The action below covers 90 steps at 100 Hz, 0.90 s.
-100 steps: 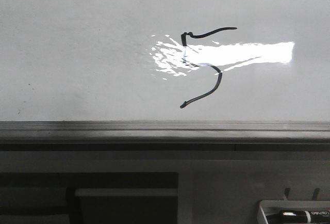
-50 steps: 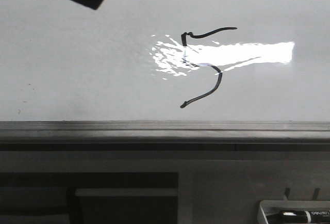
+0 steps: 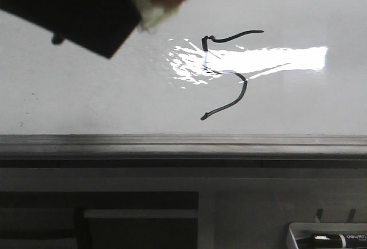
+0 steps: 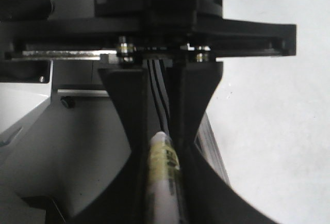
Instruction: Write number 5 on whiteboard
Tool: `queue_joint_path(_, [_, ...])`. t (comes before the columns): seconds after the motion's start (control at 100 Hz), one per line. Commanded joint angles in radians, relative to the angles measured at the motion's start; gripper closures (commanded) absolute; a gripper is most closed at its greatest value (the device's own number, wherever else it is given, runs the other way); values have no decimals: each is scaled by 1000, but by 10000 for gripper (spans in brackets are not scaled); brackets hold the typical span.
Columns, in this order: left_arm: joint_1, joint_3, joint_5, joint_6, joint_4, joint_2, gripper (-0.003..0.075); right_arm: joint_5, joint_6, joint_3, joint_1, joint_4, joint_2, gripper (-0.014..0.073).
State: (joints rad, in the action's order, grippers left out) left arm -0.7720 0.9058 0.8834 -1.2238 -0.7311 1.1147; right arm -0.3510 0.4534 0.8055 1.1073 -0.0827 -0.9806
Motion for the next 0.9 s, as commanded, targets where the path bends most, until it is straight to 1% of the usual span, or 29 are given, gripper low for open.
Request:
queue_joint_path(0.0, [0, 33, -106, 36, -27, 23, 741, 70, 3, 25, 6, -25, -11, 652])
queue_joint_path(0.05, [0, 33, -108, 36, -25, 32, 741, 70, 3, 25, 6, -25, -20, 625])
queue_joint_path(0.12, [0, 33, -108, 36, -25, 42, 741, 70, 3, 25, 6, -25, -28, 547])
queue_joint_path(0.17, [0, 33, -108, 36, -25, 42, 741, 70, 3, 25, 6, -25, -28, 452])
queue_joint_path(0.19, [0, 33, -108, 36, -25, 42, 741, 70, 3, 25, 6, -25, -28, 426])
queue_joint_path(0.24, [0, 33, -106, 36, -25, 42, 741, 80, 3, 25, 6, -25, -26, 319])
queue_joint_path(0.29, [0, 33, -106, 36, -25, 42, 741, 92, 3, 25, 2, -23, -24, 241])
queue_joint_path(0.34, [0, 33, -105, 36, -25, 42, 741, 98, 3, 27, -6, -21, -18, 185])
queue_joint_path(0.38, [0, 33, -105, 36, -25, 42, 741, 108, 3, 29, -15, -21, -11, 158])
queue_joint_path(0.42, [0, 33, -105, 36, -25, 42, 741, 116, 3, 29, -26, -19, 1, 148])
queue_joint_path(0.63, [0, 33, -105, 36, -25, 42, 741, 146, 3, 29, -101, -12, 101, 151])
queue_joint_path(0.75, [0, 33, -128, 39, -25, 44, 741, 160, 3, 29, -143, -12, 173, 151])
queue_joint_path(0.82, [1, 33, -171, 90, -18, 44, 741, 160, 3, 29, -170, -12, 214, 152])
queue_joint_path(0.89, [8, 33, -243, 202, 6, 46, 741, 154, 1, 29, -198, -14, 251, 169])
